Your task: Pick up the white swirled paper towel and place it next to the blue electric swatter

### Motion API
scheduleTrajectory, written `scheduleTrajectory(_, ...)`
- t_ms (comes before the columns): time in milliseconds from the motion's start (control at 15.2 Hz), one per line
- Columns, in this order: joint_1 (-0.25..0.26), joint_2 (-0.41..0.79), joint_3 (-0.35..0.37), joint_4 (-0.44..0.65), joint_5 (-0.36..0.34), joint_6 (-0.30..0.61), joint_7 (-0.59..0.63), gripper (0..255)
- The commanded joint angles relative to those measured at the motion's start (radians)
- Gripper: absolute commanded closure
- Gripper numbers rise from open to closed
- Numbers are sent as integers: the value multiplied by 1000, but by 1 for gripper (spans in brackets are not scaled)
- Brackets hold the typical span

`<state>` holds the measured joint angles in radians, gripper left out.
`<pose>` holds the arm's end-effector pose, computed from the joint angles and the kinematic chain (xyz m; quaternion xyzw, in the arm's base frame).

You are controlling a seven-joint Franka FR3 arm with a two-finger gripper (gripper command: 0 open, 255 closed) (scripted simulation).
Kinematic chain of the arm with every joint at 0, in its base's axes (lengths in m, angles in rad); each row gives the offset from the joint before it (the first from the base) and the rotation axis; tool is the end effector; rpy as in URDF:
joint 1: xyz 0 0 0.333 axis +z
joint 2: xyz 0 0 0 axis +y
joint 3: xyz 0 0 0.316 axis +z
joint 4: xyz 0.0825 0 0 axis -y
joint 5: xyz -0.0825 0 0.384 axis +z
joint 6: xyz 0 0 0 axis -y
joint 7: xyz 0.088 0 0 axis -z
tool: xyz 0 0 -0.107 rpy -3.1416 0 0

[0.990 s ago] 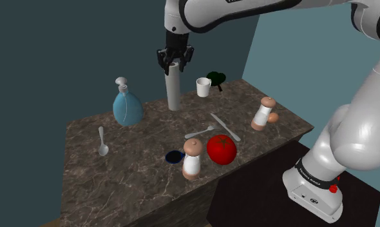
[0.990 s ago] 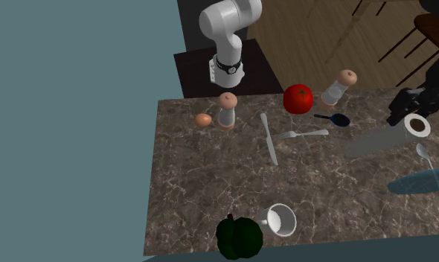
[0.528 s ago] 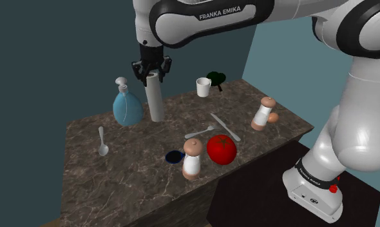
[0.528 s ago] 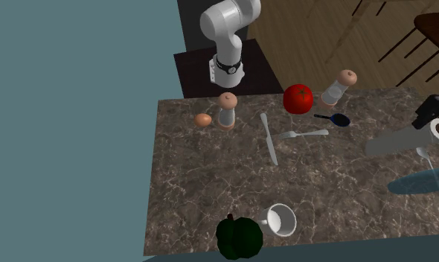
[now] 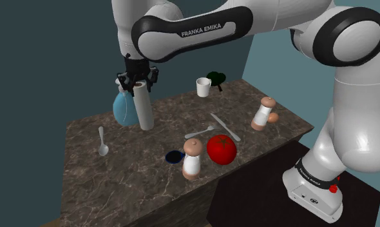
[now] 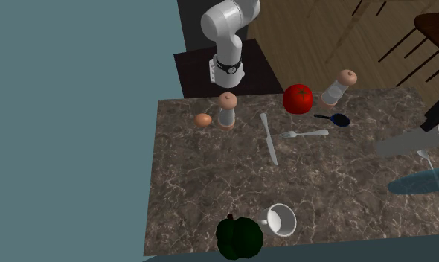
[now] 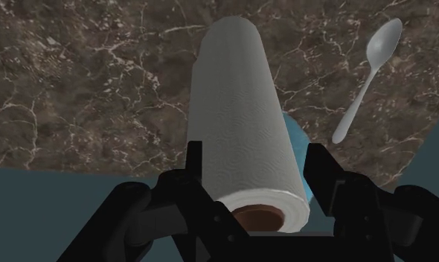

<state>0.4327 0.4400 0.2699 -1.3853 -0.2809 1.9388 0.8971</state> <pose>0.5675 0.4110 0.4799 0.9924 -0.0707 0.1008 0.0081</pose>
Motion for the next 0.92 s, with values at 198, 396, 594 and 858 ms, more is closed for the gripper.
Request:
scheduleTrajectory(198,-4,3,-3,-61,-7,64,13,255)
scheduleTrajectory(396,-5,10,-5,-91,-12,99,21,255)
scheduleTrajectory(594,-5,17,-7,-113,-17,128,28,255)
scheduleTrajectory(858,-5,17,-7,-113,-17,128,28,255)
